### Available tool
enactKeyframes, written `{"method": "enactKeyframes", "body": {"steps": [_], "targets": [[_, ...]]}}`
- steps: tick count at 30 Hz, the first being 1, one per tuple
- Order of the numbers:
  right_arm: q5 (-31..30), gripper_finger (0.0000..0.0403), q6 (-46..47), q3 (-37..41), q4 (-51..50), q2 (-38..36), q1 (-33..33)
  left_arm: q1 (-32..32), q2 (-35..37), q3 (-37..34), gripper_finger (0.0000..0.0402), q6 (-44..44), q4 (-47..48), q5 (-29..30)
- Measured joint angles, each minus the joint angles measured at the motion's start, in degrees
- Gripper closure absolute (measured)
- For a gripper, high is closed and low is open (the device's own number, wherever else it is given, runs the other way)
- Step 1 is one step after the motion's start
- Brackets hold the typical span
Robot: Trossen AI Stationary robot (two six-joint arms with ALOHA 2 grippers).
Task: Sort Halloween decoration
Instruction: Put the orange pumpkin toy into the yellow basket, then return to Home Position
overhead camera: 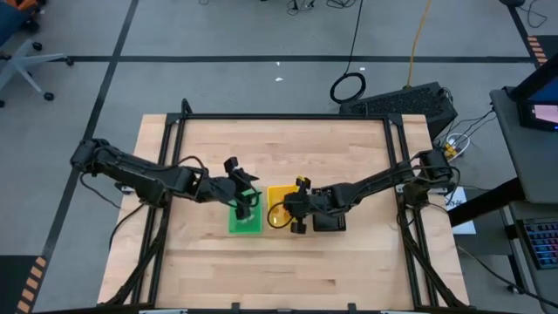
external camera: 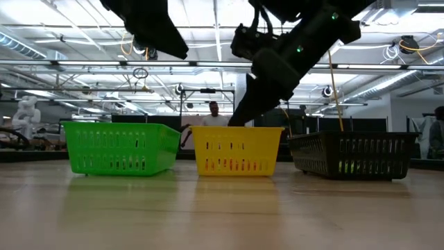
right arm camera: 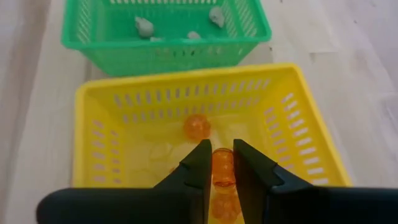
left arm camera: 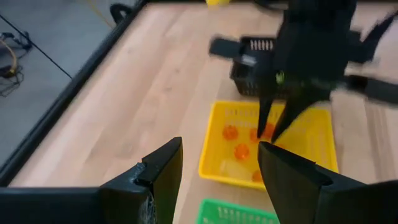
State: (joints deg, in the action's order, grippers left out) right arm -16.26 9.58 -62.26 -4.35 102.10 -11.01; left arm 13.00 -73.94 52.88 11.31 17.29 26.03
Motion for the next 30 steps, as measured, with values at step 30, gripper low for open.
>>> {"method": "enactKeyframes", "body": {"steps": [30], "targets": [[5.50,0.0237,-21.15,0.00,-17.85,-23.52,-1.86,-7.93,10.88,0.07,0.0188,-16.29,-8.25,-14.78]]}}
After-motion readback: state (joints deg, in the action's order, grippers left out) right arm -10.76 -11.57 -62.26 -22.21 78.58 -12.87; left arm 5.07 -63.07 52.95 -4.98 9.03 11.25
